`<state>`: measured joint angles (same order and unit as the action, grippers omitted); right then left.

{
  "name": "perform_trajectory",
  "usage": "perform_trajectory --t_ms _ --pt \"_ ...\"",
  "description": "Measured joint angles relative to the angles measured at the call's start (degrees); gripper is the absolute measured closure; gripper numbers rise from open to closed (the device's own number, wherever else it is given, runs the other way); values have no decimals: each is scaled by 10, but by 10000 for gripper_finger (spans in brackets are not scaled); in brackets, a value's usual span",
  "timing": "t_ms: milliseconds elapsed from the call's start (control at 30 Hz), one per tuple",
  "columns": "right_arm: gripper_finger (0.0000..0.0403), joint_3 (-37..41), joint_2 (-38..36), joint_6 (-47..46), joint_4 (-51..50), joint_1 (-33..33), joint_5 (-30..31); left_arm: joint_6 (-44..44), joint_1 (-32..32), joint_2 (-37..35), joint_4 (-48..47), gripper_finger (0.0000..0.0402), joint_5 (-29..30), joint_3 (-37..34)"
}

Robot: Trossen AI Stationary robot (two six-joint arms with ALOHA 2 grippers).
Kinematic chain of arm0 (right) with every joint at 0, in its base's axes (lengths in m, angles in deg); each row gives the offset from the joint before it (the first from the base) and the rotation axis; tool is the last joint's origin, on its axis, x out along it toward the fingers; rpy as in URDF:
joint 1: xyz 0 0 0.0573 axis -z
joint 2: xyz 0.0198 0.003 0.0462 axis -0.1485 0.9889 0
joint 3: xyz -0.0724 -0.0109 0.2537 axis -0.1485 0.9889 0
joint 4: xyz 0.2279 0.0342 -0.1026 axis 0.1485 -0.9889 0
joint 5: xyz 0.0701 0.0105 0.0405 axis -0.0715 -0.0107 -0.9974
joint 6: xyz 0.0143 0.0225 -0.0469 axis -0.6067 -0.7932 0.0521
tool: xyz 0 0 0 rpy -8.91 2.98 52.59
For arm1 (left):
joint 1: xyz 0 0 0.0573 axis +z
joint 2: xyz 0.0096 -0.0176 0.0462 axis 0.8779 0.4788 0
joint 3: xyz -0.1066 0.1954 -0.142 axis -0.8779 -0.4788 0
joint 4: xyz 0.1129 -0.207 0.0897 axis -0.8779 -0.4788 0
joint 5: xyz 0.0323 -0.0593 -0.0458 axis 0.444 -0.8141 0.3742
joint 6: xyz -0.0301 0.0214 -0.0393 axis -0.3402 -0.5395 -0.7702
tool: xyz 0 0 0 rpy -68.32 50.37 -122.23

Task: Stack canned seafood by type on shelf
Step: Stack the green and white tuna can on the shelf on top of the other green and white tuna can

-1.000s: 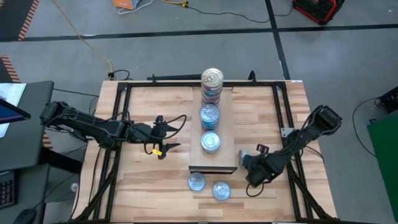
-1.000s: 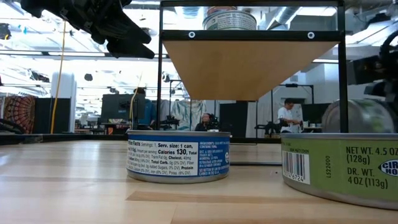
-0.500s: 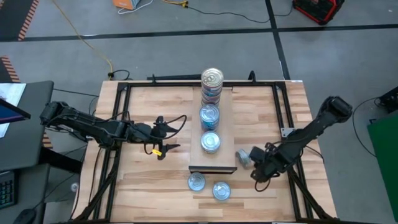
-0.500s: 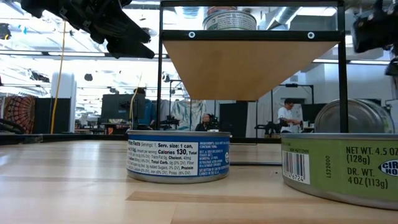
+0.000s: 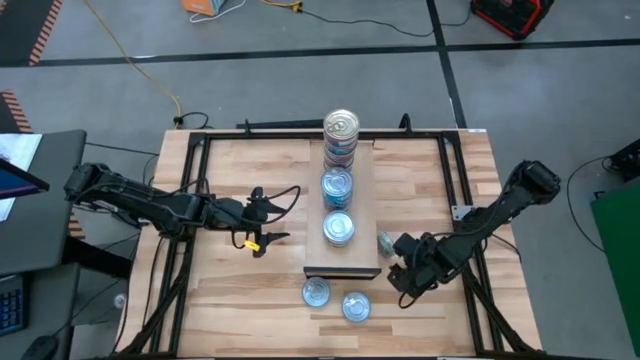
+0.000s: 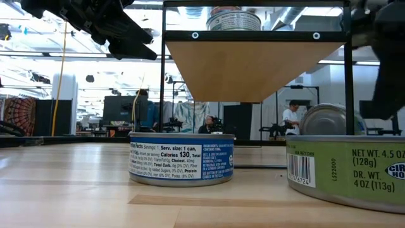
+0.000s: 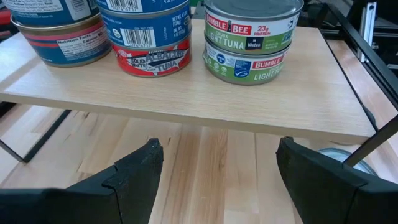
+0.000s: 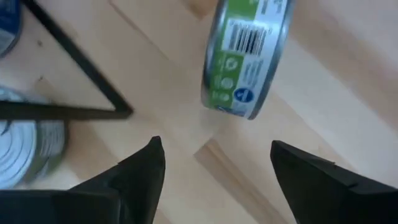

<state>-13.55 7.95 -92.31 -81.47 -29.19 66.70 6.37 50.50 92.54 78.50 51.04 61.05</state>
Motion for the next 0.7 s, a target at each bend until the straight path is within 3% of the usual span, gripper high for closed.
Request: perform_trajectory --t_ms 100,233,367,700 --pt "89 -26 30 -1 -43 -8 64 0 0 0 0 100 0 0" --pt "91 -32 52 -25 -50 -29 198 -1 0 0 -1 100 0 0" --pt "91 -32 83 -35 -53 -36 280 0 0 0 -1 100 1 0" --pt "92 -32 162 -75 -57 -7 309 -4 0 0 -1 100 1 0"
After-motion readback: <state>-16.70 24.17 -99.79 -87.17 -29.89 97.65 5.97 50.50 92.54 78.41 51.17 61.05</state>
